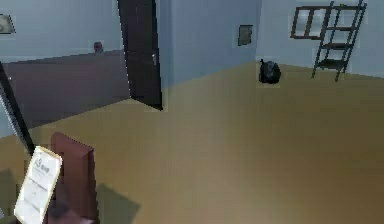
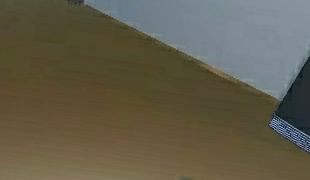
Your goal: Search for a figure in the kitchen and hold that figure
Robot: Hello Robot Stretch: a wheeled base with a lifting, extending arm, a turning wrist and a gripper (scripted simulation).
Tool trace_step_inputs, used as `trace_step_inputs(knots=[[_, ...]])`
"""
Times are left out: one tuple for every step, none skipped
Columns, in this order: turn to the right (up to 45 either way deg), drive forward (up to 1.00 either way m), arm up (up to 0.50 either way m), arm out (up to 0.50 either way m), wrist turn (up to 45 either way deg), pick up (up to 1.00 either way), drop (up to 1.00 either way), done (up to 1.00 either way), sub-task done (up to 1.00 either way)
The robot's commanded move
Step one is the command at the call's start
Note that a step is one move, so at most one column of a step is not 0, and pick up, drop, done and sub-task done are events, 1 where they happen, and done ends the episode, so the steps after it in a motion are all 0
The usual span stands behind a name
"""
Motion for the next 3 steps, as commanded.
trace_step_inputs(knots=[[0.0, 0.2, 0.0, 0.0, 0.0, 0.0, 0.0, 0.0, 0.0], [-39.0, 0.0, 0.0, 0.0, 0.0, 0.0, 0.0, 0.0, 0.0], [0.0, 0.55, 0.0, 0.0, 0.0, 0.0, 0.0, 0.0, 0.0]])
